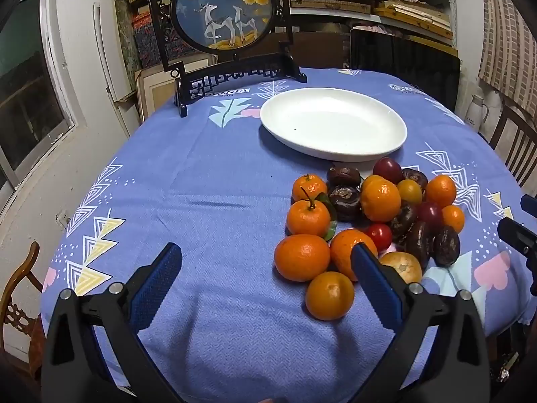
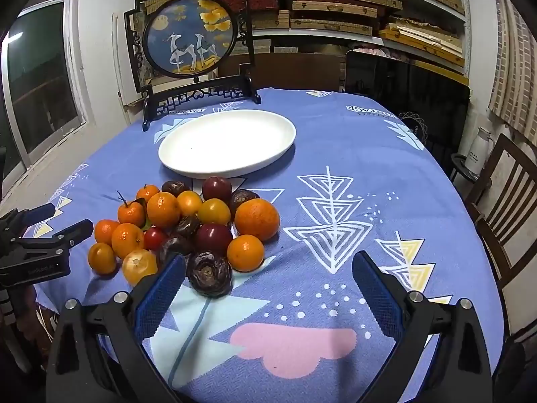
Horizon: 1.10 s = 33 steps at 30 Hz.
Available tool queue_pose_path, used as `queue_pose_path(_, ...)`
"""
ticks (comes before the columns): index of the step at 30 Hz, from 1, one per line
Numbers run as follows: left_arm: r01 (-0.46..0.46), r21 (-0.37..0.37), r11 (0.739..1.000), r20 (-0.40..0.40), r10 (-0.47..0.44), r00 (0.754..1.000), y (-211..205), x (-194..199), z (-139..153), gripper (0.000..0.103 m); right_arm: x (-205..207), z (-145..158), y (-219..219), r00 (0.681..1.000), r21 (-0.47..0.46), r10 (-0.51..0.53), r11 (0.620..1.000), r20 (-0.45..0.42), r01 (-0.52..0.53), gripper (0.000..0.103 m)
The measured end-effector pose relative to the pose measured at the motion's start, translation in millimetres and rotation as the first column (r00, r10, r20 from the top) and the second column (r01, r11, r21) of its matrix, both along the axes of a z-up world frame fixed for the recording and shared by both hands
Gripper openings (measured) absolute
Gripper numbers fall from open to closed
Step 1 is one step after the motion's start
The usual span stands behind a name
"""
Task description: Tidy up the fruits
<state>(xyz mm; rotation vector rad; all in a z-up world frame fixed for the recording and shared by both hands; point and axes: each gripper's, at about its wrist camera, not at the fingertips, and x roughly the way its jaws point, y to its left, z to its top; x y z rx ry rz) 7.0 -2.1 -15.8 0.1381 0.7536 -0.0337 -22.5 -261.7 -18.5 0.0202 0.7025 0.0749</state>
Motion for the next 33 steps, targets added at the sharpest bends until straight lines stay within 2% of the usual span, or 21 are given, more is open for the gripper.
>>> queue_pose_path(33,-0.006,0.023,1.000,0.017,0.005,1.000,0.7,-2.1,1.6,0.099,0.9,1.2,3.2,1.000,0.022,0.026,0.999,0.010,-0.026,0.100)
